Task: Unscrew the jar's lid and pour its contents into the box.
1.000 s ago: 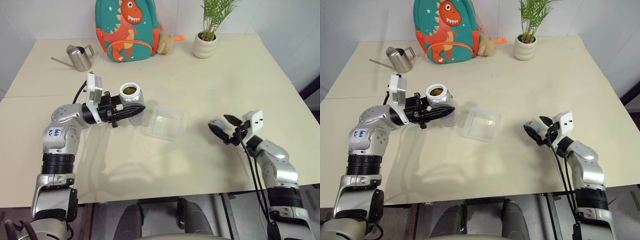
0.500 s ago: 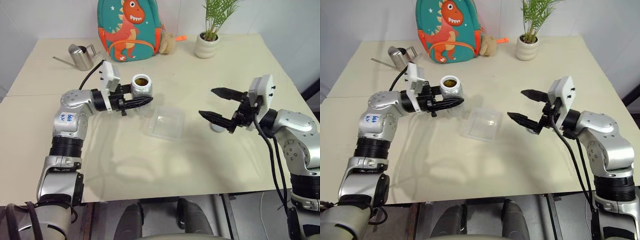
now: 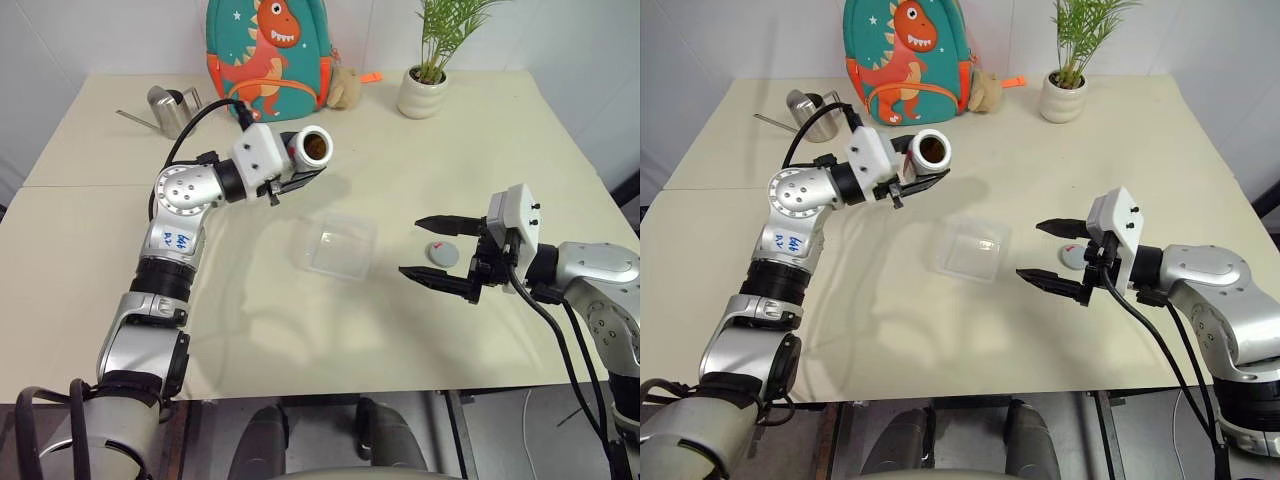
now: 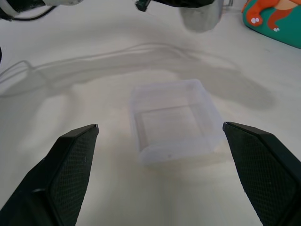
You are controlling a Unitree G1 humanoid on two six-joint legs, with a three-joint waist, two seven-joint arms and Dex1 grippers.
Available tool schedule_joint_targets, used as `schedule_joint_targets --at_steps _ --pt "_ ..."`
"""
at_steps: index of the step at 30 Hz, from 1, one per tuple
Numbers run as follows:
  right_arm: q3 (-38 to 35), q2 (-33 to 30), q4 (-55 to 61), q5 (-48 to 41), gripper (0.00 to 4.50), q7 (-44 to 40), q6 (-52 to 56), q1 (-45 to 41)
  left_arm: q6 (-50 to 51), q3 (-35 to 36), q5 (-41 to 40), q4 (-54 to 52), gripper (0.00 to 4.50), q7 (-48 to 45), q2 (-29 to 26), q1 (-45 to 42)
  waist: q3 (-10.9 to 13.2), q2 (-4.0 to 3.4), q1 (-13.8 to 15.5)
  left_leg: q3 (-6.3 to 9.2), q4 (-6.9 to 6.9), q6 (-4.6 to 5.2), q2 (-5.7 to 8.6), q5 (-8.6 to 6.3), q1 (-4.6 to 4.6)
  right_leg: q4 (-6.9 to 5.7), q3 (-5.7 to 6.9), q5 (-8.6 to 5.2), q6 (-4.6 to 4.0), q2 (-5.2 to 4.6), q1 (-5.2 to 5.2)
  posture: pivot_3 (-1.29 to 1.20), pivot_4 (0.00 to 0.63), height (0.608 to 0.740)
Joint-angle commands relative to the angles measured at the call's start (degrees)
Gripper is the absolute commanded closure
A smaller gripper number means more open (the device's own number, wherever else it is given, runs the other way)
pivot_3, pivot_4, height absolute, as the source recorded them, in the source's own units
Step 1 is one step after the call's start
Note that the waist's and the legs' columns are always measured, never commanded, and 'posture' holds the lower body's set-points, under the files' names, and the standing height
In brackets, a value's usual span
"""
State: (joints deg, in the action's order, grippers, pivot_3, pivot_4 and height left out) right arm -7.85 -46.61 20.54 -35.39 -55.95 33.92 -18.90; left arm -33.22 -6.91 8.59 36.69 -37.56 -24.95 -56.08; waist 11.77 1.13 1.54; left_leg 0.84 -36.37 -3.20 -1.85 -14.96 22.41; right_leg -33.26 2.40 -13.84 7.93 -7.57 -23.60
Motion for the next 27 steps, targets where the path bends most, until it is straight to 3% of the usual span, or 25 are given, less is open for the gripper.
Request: schedule_joint_targets --at_steps 1,7,10,12,20,27 --pt "-2.2 -0.4 2.5 -0.9 0.04 1.0 -0.1 0.5 -12.9 -3.3 14.1 4.6 2.59 16.9 -1.4 -2.9 0.0 0.0 -0.1 -0.02 0.0 0.0 0.0 0.0 0.0 -0.01 -0.01 0.01 0.0 0.0 -0.01 0.0 0.15 0.74" --pt "-2.2 0.1 3.1 -1.2 0.04 2.6 0.0 1.1 -17.1 -17.1 45.4 8.8 2.59 54.1 -5.8 -8.7 0.0 0.01 0.1 -0.03 0.04 0.0 0.01 0.0 0.04 -0.12 -0.01 0.08 0.08 0.0 -0.01 0.0 0.15 0.74" --pt "-2.2 0.6 3.8 -1.5 0.04 3.6 0.2 1.5 -6.2 -28.3 64.1 8.1 2.59 78.0 -6.8 -12.6 0.0 0.01 0.4 -0.03 0.07 0.02 0.02 -0.01 0.1 -0.06 -0.02 0.09 0.12 0.0 -0.02 0.0 0.15 0.74" --pt "-2.2 0.9 4.4 -1.9 0.04 4.3 0.5 1.7 0.2 -34.1 71.6 9.9 2.59 88.1 -5.8 -15.2 0.0 0.02 0.7 -0.03 0.08 0.03 0.04 -0.02 0.12 -0.04 -0.02 0.09 0.14 0.0 -0.03 0.0 0.15 0.74" --pt "-2.5 1.8 5.6 -2.8 0.04 6.1 0.9 2.5 12.6 -47.0 81.8 21.9 2.59 105.3 -1.6 -22.1 0.0 0.03 1.3 -0.04 0.09 0.03 0.04 -0.03 0.18 -0.03 -0.02 0.09 0.14 0.01 -0.11 0.0 0.15 0.74" --pt "-2.1 2.9 5.8 -3.0 0.04 7.1 0.7 2.9 18.5 -52.5 83.2 27.6 2.59 110.9 1.1 -24.8 0.0 0.05 1.3 -0.04 0.07 0.02 0.05 -0.03 0.23 -0.03 -0.02 0.09 0.14 0.0 -0.13 0.0 0.15 0.74"
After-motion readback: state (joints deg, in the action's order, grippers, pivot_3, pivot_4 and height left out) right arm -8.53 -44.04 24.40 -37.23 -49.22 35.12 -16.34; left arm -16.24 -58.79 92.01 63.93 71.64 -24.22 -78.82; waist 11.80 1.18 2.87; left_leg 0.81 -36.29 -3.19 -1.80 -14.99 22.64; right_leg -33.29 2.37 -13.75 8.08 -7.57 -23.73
